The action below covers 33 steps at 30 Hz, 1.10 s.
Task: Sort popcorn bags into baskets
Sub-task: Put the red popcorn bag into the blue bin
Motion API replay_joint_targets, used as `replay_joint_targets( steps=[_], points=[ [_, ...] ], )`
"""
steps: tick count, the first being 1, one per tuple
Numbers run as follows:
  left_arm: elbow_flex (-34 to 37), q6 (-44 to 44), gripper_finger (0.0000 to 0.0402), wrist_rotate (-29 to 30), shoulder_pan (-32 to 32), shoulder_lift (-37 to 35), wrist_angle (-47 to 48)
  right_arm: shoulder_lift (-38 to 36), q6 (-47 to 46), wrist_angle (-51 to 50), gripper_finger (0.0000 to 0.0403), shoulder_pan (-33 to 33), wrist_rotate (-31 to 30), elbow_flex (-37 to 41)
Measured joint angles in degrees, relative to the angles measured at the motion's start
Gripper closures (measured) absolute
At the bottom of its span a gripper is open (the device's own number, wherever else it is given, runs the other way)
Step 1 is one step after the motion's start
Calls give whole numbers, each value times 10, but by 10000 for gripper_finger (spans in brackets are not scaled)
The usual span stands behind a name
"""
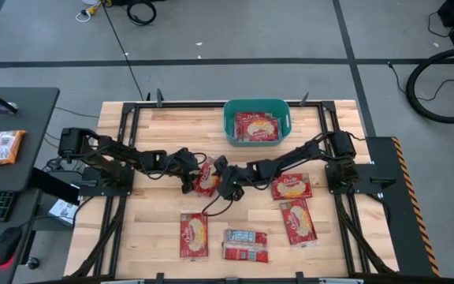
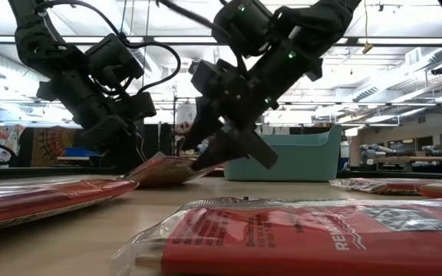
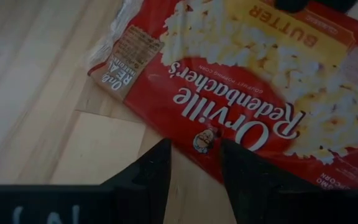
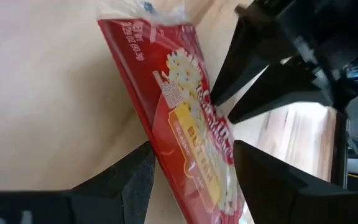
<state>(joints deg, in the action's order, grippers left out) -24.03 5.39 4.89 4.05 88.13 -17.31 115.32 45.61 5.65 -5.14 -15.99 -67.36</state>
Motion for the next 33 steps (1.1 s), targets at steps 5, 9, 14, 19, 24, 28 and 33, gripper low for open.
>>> replay_joint_targets(
  steps=[5,9,14,19,24,28,33],
  points=[
    [0,0,260,0,0,0,-3,14,37,17,199,10,10,0],
    [0,-1,260,0,0,1,-6,18,67,41,219,8,22,1],
    [1,-6,260,0,0,1,-6,18,74,56,279,0,9,0],
    [1,-27,260,0,0,-2,-11,18,56,45,365,-6,2,0],
    [1,-31,260,-1,-2,-52,-10,12,47,33,379,-22,-57,0],
    [8,-37,260,22,-14,-99,-6,-12,26,-14,361,-39,-109,0],
    [44,-44,260,85,-28,-147,-19,-71,-27,-110,379,-54,-161,0]
  ],
)
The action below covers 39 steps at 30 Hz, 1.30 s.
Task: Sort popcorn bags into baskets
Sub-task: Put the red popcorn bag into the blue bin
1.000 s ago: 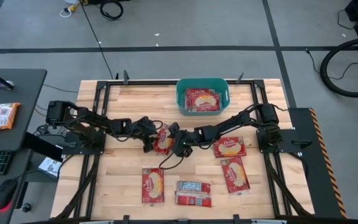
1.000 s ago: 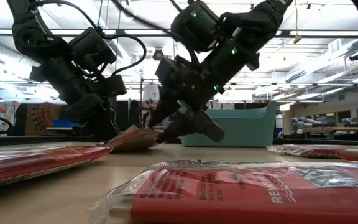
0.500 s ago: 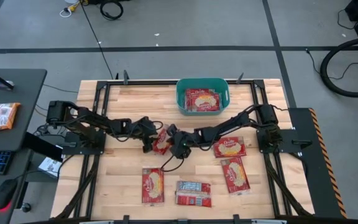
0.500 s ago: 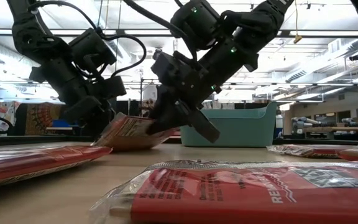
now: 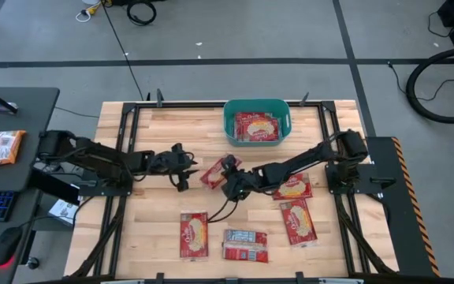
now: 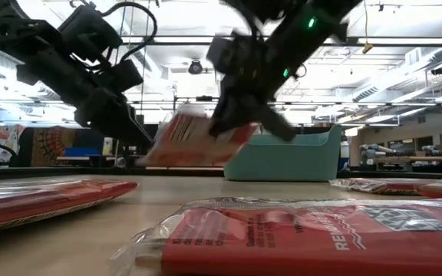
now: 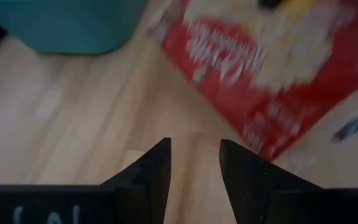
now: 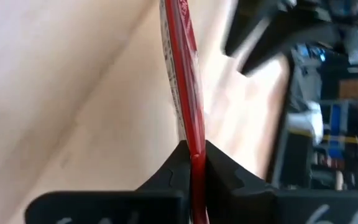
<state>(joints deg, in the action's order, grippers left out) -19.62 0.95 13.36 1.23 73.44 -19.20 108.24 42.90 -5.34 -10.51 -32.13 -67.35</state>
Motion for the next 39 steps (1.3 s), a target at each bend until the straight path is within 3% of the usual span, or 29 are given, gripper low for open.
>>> replay_joint_targets(
  steps=[9,16,26,39],
  points=[
    [11,17,260,-18,-4,-45,-55,-136,-27,-30,373,2,-115,0],
    [13,34,260,-18,-12,-46,-70,-185,-56,-75,372,57,-195,0],
    [12,45,260,-18,-12,-46,-69,-156,-138,-202,370,190,-159,2],
    [12,39,260,-18,-12,-46,-65,-89,-161,-265,369,220,-160,35]
  ],
)
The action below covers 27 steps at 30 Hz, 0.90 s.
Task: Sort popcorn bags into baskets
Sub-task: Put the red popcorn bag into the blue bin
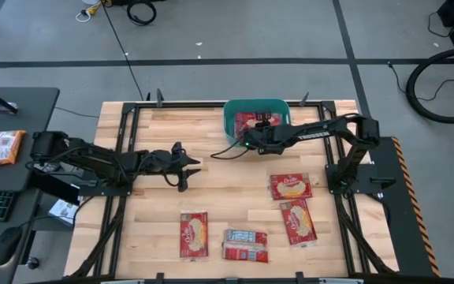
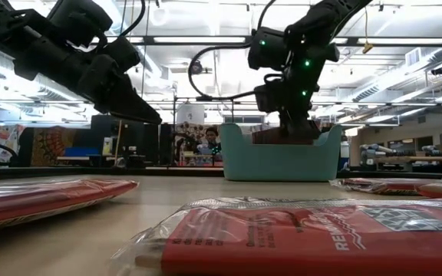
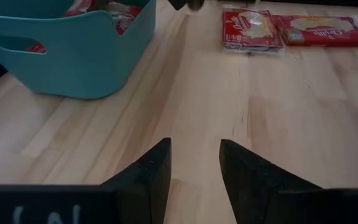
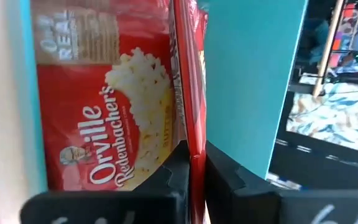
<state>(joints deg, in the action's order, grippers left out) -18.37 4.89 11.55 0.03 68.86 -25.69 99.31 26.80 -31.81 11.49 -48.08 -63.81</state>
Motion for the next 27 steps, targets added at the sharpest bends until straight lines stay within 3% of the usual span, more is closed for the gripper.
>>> replay_joint_targets(
  steps=[12,21,23,27],
  points=[
    [0,0,260,0,0,0,4,-13,-39,-12,284,-23,49,-3],
    [0,5,260,-23,0,0,16,-21,-146,-183,248,-76,45,-90],
    [0,6,260,-48,0,0,16,-21,-190,-193,249,-84,74,-105],
    [0,20,260,-120,-10,0,11,-21,-249,-175,249,-93,213,-115]
  ],
)
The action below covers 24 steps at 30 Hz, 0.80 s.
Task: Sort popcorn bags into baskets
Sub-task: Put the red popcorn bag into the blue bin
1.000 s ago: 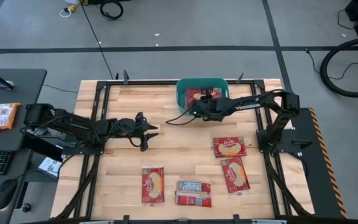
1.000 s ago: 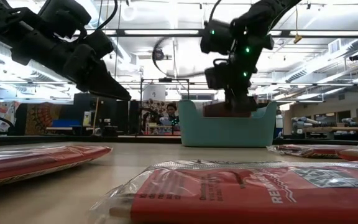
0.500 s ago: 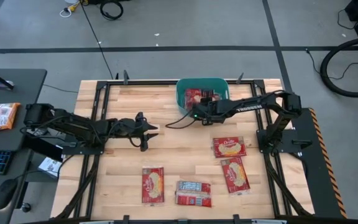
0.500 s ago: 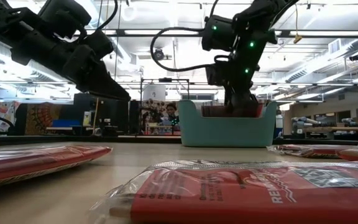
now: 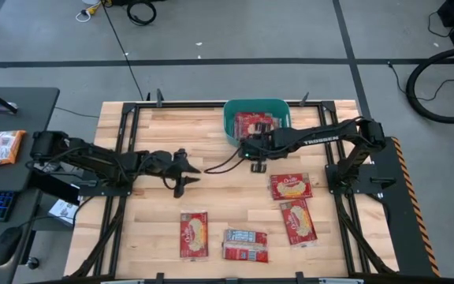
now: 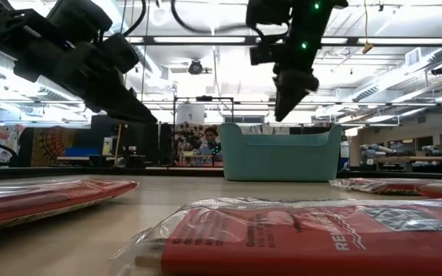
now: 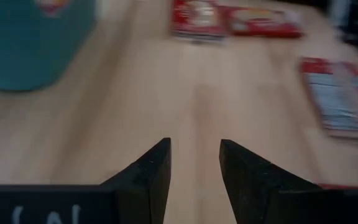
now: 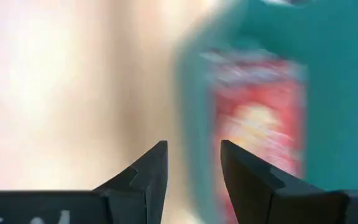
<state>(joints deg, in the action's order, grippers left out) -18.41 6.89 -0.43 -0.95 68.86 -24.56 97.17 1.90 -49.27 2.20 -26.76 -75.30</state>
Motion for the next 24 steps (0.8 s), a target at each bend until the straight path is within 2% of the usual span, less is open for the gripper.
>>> replay_joint_targets(
  steps=[3,5,12,19,24],
  points=[
    [0,6,260,-26,-17,0,-10,0,-24,66,249,-11,88,9],
    [0,20,260,-29,-32,0,-18,0,-31,108,249,-24,117,17],
    [0,114,260,-30,-108,3,-17,0,17,207,249,-96,132,51],
    [-1,267,260,-25,-191,3,-3,0,86,419,250,-142,140,145],
    [-57,340,260,22,-249,11,80,2,55,477,250,-156,140,182]
  ],
)
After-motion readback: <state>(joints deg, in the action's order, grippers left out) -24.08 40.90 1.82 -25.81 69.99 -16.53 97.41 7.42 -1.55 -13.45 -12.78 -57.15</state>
